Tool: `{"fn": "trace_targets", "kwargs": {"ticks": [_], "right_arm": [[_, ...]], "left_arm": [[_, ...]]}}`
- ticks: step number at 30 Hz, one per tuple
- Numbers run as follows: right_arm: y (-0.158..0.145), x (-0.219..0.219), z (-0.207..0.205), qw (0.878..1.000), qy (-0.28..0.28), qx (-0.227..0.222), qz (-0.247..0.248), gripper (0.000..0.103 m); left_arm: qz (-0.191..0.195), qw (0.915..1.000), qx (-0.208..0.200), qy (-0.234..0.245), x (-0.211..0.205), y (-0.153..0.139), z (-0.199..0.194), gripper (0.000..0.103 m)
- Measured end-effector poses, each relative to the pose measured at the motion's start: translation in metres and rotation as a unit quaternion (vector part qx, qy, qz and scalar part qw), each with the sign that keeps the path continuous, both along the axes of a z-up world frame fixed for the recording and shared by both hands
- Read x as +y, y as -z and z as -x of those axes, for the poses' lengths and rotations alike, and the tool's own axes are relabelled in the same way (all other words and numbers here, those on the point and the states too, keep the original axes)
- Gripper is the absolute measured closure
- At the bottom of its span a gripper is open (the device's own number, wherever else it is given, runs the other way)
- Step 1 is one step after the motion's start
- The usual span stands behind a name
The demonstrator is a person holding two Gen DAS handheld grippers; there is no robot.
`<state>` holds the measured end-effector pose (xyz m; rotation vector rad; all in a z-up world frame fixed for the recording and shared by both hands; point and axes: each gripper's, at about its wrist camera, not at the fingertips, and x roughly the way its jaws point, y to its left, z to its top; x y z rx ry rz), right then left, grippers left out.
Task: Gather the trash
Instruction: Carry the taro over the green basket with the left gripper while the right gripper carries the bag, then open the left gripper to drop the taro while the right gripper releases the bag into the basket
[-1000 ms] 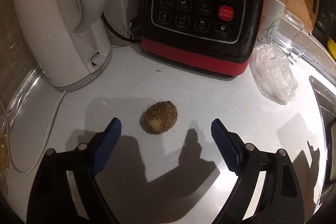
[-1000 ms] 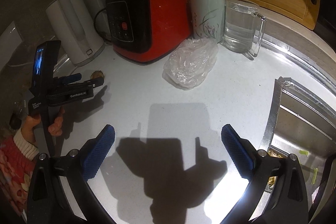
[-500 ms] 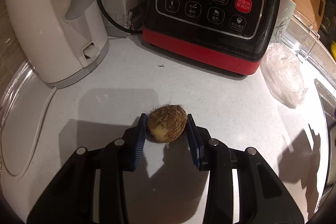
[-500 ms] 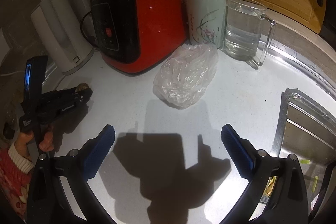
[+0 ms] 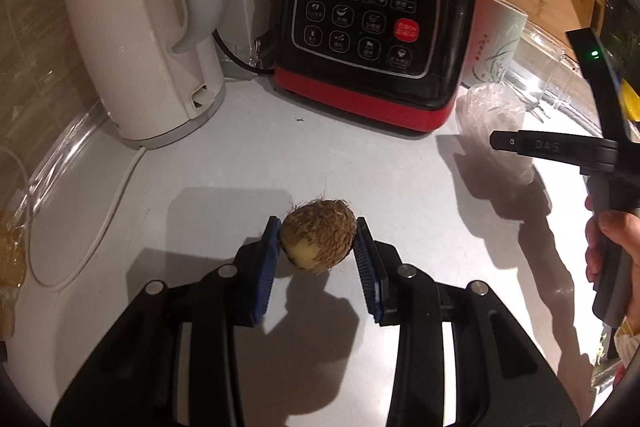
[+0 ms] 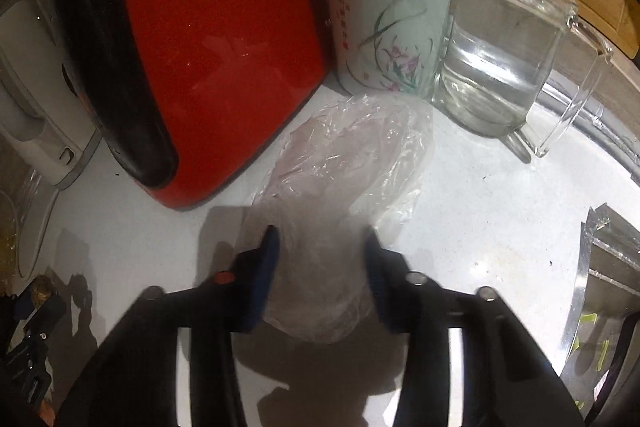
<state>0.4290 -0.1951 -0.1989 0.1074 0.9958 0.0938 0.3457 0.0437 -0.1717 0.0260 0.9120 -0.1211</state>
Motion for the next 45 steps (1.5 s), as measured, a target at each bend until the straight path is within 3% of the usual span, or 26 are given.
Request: {"fn": "trace_targets", "kwargs": {"ticks": [1,4,8,15,22,27,34,45], "right_arm": [[-0.001,-0.002,0.005,1.000,-0.001,-0.001,-0.004,0.085],[-0.009,-0.006,0.027,1.000,-0.007,-0.012,-0.015,0.091],[-0.024,-0.009,0.076,0.999,-0.021,-0.031,-0.025,0.092],[-0.050,-0.014,0.203,0.996,-0.046,-0.055,-0.044,0.092],[-0.056,-0.024,0.339,0.995,-0.061,-0.044,-0.062,0.092],[-0.047,-0.028,0.420,0.995,-0.074,-0.027,-0.062,0.092],[-0.034,-0.033,0.504,0.994,-0.097,-0.012,-0.057,0.092],[-0.017,-0.037,0.557,0.993,-0.107,0.009,-0.056,0.091]], "left_arm": [[0.001,1.0000,-0.001,-0.001,-0.001,-0.003,0.006,0.067],[0.004,1.0000,-0.006,-0.004,-0.005,-0.013,0.026,0.067],[0.008,0.9999,-0.009,-0.003,-0.015,-0.027,0.061,0.067],[0.014,0.9999,0.001,0.003,-0.041,-0.042,0.133,0.067],[0.013,0.9997,0.017,0.014,-0.063,-0.045,0.227,0.067],[0.004,0.9990,0.039,0.023,-0.075,-0.034,0.293,0.067],[-0.006,0.9971,0.071,0.026,-0.089,-0.006,0.365,0.067],[-0.012,0.9925,0.116,0.038,-0.106,0.068,0.420,0.067]]}}
